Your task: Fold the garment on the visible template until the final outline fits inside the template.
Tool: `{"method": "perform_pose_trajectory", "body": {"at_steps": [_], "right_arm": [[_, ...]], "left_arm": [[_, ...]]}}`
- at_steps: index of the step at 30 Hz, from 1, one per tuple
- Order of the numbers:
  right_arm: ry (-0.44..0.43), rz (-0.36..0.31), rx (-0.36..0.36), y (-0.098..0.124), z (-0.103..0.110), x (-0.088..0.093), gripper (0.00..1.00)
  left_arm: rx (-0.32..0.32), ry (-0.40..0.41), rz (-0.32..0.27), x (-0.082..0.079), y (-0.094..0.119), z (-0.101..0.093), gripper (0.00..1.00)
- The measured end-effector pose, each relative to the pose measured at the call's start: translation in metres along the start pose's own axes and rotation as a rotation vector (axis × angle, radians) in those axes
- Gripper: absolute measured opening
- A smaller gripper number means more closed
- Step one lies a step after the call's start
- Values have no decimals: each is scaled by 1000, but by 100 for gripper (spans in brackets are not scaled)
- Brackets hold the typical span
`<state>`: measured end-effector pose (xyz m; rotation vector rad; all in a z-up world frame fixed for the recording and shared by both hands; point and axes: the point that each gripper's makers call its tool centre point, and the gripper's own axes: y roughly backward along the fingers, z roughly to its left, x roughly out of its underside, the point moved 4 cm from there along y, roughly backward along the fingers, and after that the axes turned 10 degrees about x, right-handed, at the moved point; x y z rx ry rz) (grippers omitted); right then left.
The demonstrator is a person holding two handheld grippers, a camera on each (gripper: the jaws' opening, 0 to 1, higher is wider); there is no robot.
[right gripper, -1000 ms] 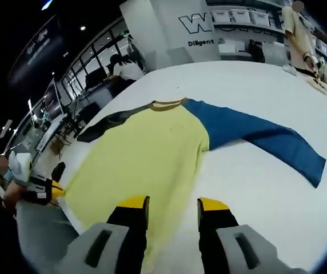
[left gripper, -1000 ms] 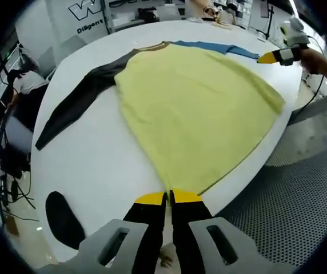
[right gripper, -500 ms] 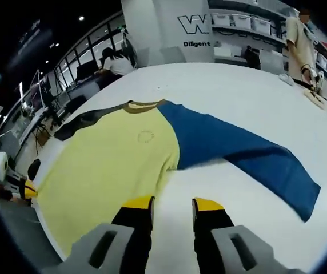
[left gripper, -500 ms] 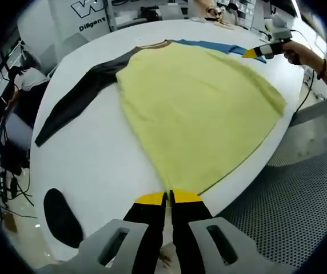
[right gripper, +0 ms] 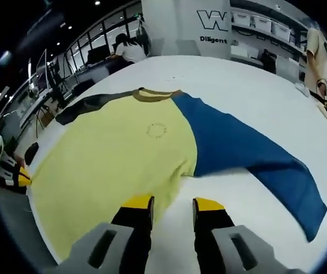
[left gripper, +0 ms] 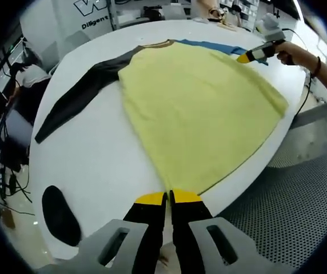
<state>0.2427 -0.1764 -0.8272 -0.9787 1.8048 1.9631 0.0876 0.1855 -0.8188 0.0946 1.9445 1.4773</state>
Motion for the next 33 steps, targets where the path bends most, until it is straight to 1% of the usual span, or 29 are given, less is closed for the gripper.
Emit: {"method": "perform_pose_trajectory", "body": {"at_steps": [7,8,9,13,15,16,17,18,23,24,29,31,33], "right_arm": [[17,12,18,-10,5,3,21],[50,-20,37,-12,2,-2,20],[30,3,40,-11,4,0,18],[25,-2,49,-11,3,-1,13],[37,-4,67,-11,1,-1,8],[56,0,86,-11,-1,0,5],[67,2,86,-11,0,0,1],[79,3,83,-11,1,1,0],[95,13,92,-10,0,1,0],[112,31,99,-10,-3,3,0],[161,45,153,-7,-17,5,0],[159,42,163,-6,-21,5,0],[145,41,156,-6,-21,6,0]], "left_arm": [[2,-2,3,0,-1,0,3],[3,-2,3,0,-1,0,3],[4,-1,4,1,-1,-1,3],[5,-2,3,1,-1,-1,3],[6,-3,4,1,-1,-1,3],[6,-3,4,1,-1,-1,3],[6,-3,4,1,-1,-1,3],[6,-4,5,1,-2,-1,3],[5,-10,10,1,-1,-1,3],[5,-14,13,2,-1,-1,3],[3,-17,16,2,-1,-1,3],[3,-15,18,3,-1,0,3],[4,-13,18,3,-1,0,3]]}}
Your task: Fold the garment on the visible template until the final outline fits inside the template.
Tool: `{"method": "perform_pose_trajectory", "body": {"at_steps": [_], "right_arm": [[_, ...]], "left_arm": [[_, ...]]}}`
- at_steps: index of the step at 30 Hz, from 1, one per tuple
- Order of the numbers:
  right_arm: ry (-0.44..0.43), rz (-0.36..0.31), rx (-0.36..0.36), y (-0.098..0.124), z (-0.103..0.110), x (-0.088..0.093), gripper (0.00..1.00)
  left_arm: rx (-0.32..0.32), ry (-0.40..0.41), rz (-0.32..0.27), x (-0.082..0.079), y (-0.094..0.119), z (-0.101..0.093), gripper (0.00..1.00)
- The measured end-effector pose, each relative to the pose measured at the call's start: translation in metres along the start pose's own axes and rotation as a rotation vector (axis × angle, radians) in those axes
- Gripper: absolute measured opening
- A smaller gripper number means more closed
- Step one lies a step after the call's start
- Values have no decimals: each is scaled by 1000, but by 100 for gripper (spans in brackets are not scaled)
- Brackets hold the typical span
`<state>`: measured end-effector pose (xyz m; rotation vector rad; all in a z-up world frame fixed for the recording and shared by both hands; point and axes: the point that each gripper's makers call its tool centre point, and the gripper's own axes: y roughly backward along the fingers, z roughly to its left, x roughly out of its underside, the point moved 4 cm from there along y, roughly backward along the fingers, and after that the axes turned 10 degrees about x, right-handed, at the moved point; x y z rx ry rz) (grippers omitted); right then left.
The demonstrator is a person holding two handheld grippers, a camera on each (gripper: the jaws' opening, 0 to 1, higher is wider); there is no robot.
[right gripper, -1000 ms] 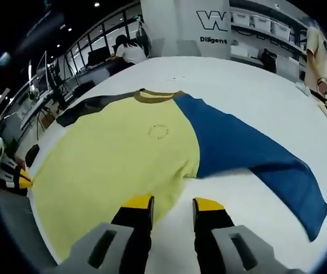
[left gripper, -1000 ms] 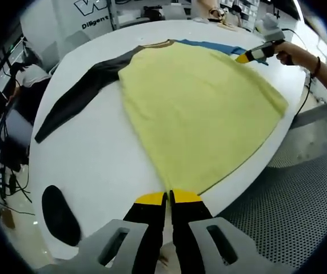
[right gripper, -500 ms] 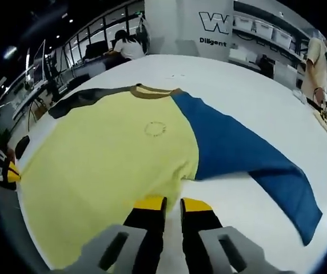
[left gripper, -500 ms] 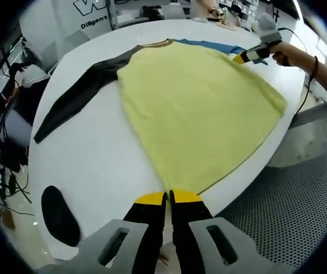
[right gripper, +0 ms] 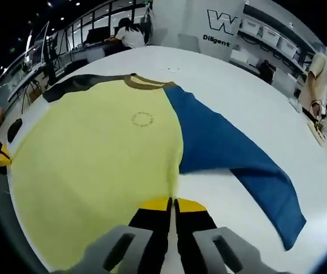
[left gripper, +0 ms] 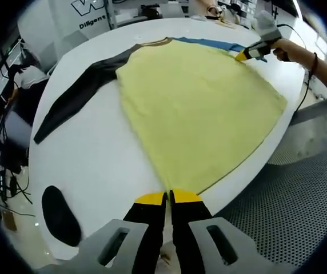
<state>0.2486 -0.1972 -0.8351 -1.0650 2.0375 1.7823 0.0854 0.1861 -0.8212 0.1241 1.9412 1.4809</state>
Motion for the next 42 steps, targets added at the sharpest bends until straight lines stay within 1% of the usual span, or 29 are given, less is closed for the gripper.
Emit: {"method": "perform_pose_trajectory", "body": {"at_steps": [6,10,13,19,28,36,41,42], "right_arm": [[26,2,13,-2,1,-1,0],[-4,2,8,-2,0,0,0],[-10,3,6,-2,0,1,0],[3,7,2,0,1,2,0],[-1,23,0,4,2,8,0],[12,27,-1,6,3,10,0],[-20,28,-9,6,2,10,0],[-52,27,-14,6,1,11,0]], "left_arm": [[0,3,0,0,0,0,3],[-1,2,8,1,0,0,2],[0,0,12,2,-1,0,2],[8,0,28,4,-2,-1,2],[24,-6,67,9,-3,-5,2],[25,-5,69,11,-3,-6,2],[23,9,63,11,-3,-6,3],[18,14,51,10,-3,-5,3]]}}
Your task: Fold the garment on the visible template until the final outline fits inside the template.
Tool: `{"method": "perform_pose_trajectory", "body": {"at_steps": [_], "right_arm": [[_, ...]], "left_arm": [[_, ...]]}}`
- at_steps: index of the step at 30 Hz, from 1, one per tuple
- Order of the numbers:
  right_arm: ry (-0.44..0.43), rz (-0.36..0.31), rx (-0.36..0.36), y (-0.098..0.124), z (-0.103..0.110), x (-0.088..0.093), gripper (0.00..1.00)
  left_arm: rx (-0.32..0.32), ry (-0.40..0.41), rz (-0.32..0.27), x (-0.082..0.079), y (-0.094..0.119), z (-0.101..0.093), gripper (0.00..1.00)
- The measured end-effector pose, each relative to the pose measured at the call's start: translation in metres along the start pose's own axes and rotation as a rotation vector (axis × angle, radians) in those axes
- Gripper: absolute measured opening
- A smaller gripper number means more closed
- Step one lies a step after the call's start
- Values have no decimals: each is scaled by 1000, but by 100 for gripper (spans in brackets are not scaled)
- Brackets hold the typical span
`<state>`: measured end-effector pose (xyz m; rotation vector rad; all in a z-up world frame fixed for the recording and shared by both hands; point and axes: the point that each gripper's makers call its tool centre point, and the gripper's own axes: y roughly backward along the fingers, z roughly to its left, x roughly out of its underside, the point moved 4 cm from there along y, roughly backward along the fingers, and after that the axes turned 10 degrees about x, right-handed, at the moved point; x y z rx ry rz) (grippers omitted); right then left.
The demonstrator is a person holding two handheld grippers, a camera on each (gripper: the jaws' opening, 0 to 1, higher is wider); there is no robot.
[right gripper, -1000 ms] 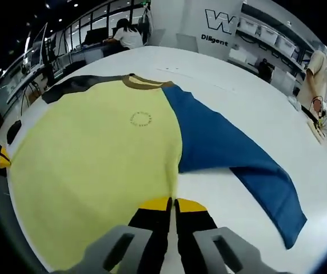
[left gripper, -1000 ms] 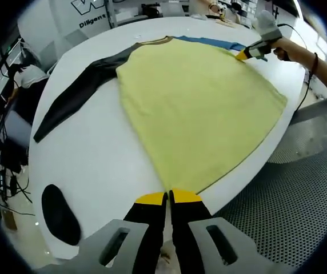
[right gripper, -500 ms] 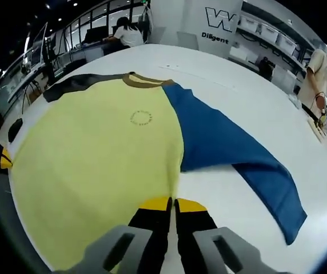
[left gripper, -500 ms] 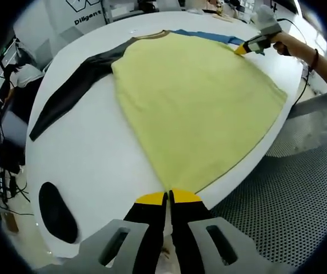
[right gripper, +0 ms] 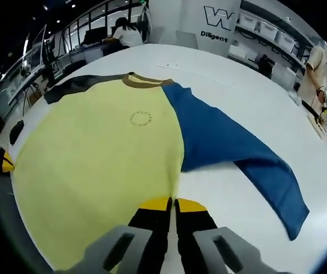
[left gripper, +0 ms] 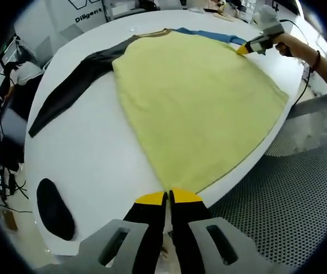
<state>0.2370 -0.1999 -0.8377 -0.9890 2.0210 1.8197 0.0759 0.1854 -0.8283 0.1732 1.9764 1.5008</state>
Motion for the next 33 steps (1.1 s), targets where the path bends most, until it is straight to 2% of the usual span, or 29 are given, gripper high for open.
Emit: {"method": "perform_pose_trajectory", "body": {"at_steps": [3,6,11,15,17,22,26,33], "right_arm": [[-71,-19,-19,2,-1,-1,1],[-98,-48,-20,6,-4,-5,11],[-215,-110,-23,13,-16,-15,27],[-233,-133,-22,16,-26,-17,36],[-251,-146,-28,18,-29,-19,44],[-285,-165,-30,22,-37,-20,58],[-324,-169,-23,24,-45,-19,70],[-383,-157,-28,26,-59,-13,86]], "left_arm": [[3,16,-30,-2,2,1,5],[2,23,-75,-8,4,1,13],[-4,90,-243,-28,10,3,30],[-23,78,-244,-29,11,5,44],[-24,75,-250,-30,11,4,51],[-27,49,-345,-45,20,1,62],[-6,57,-401,-55,23,-5,79],[14,57,-468,-63,26,-9,95]]}}
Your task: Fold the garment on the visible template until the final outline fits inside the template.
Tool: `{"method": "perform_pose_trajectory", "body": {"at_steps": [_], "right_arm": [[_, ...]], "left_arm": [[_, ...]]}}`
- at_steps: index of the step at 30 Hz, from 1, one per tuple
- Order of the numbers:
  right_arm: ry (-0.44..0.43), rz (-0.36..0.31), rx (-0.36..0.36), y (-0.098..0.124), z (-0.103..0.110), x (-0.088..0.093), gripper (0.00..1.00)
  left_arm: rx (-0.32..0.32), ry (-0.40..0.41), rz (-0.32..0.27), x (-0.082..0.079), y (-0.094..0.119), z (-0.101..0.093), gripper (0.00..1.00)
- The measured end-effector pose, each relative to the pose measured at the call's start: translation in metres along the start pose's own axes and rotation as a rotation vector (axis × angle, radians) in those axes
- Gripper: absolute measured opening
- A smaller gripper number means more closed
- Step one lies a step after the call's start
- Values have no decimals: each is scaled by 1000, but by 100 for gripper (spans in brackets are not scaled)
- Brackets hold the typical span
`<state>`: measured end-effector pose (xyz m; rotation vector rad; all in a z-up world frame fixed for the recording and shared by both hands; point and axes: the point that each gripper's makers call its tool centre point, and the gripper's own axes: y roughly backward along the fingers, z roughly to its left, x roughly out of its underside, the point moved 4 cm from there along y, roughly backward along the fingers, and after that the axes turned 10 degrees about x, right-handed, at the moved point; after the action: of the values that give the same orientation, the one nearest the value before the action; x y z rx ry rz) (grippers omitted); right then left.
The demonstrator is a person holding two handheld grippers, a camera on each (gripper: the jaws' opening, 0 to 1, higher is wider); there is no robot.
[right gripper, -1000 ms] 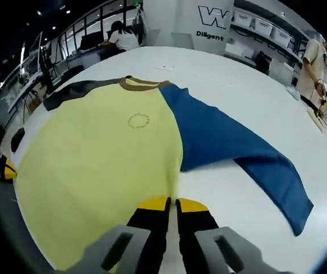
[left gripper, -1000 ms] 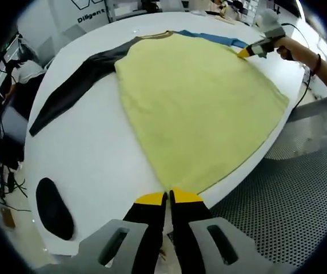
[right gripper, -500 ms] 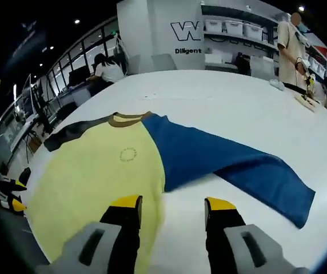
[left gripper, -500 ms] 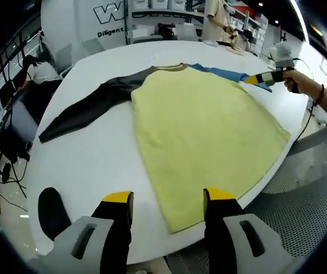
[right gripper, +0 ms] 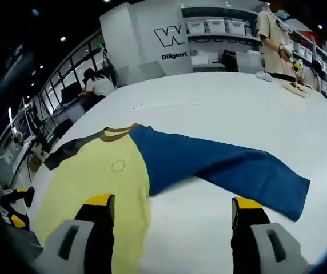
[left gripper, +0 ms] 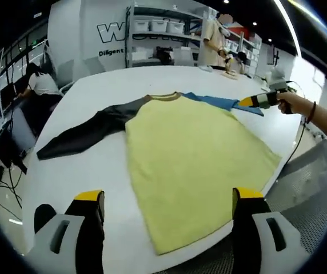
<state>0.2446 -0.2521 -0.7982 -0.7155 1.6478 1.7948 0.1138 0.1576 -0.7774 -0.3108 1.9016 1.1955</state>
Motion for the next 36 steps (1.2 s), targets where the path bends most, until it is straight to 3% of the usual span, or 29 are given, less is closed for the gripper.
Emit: {"method": "perform_pose_trajectory", "body": {"at_steps": [6,9,14,18,21,26,29,34,36], "right_arm": [[-48,-12,60,6,-14,-1,99],[-82,-13,85,6,-29,-1,99],[-145,-12,142,5,-55,3,97],[-194,-21,174,7,-70,5,93],[-208,-25,242,12,-88,8,91],[-211,-4,322,15,-113,17,79],[-224,11,359,15,-126,23,76],[-245,20,401,14,-138,30,53],[-246,23,412,13,-139,32,49]], "left_arm": [[29,-11,-70,-10,3,-6,99],[35,-30,-104,-16,5,-9,99],[30,-28,-84,-12,4,-8,99],[72,55,-91,-10,3,-11,99],[67,54,-103,-10,4,-10,99],[59,39,-99,-10,4,-9,99],[54,-22,-73,-8,2,-10,99],[59,-57,-83,-12,3,-14,99],[58,-57,-77,-11,3,-13,99]]}}
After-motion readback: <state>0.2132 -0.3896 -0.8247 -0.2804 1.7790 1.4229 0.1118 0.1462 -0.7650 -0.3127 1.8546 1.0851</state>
